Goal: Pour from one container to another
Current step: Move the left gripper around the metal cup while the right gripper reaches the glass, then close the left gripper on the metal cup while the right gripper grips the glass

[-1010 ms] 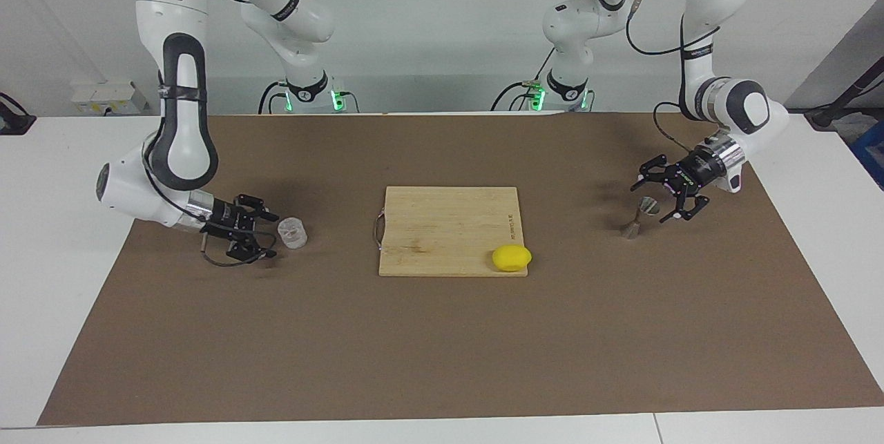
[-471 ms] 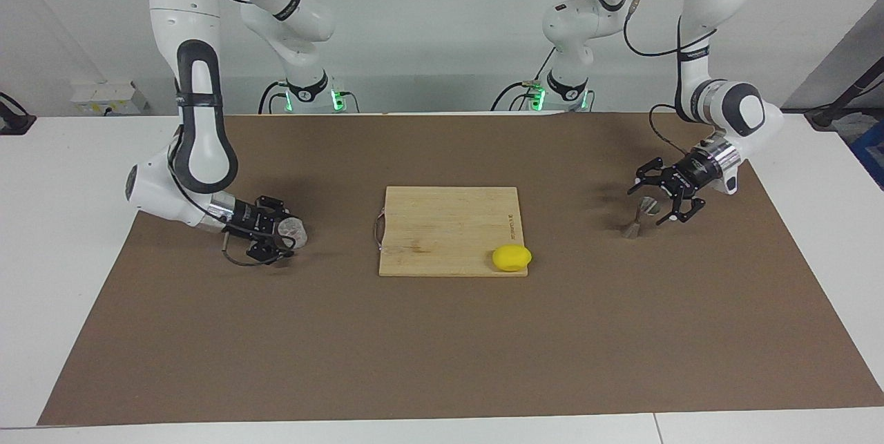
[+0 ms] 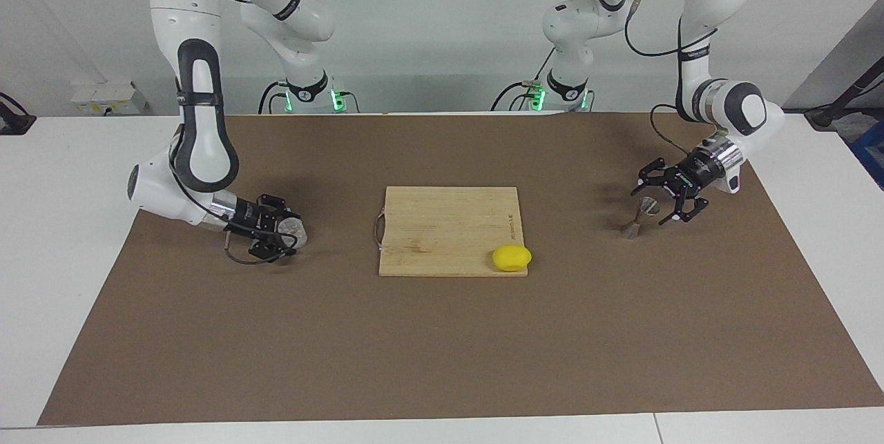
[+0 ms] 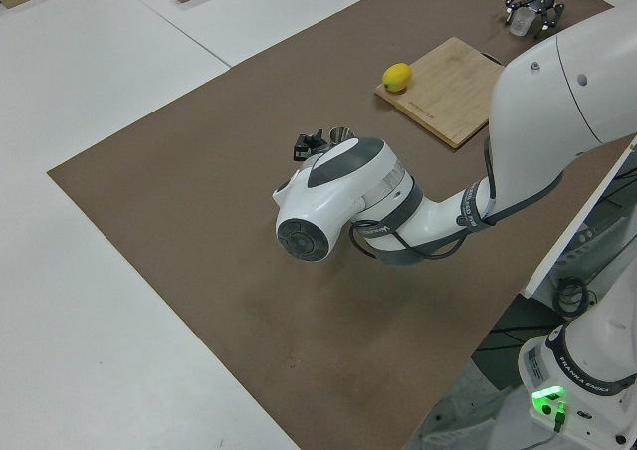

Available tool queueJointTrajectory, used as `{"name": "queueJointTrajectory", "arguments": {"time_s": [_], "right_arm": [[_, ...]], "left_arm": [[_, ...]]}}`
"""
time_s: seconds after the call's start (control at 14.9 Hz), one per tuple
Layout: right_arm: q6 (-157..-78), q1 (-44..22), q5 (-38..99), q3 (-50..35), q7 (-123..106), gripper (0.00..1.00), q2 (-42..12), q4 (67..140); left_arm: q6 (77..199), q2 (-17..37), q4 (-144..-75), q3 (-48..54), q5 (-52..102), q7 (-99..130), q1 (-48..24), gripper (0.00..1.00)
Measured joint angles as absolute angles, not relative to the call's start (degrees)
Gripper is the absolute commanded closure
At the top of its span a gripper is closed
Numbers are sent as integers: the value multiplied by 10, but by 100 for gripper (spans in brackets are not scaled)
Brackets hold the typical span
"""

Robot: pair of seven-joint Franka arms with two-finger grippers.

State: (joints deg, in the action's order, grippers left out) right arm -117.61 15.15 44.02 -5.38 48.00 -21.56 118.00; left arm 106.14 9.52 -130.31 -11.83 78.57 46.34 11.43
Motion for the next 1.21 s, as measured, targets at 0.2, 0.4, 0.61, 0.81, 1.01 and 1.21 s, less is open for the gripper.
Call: {"name": "queueJointTrajectory", "arguments": {"time_s": [0.2, 0.4, 0.61, 0.81, 1.01, 1.21], "right_arm": [[-1175, 151, 440, -54, 477, 1, -214, 1181], [-1175, 151, 440, -54, 469, 41, -213, 1181], [-1175, 151, 440, -54, 468, 78, -206, 1181], [-1175, 151, 440, -54, 468, 88, -191, 1182], [-1175, 151, 440, -54, 468, 93, -181, 1183], [-1175, 151, 440, -54, 476, 97, -169, 1183]], "left_arm": [[1061, 95, -1303, -118, 789, 462, 114, 15], [1061, 95, -1303, -117, 794, 462, 114, 30], [1061, 95, -1303, -118, 796, 462, 114, 65], [1061, 95, -1303, -118, 797, 461, 114, 100], [1061, 95, -1303, -118, 797, 461, 115, 100], [1045, 95, -1295, -118, 801, 487, 116, 100]]}}
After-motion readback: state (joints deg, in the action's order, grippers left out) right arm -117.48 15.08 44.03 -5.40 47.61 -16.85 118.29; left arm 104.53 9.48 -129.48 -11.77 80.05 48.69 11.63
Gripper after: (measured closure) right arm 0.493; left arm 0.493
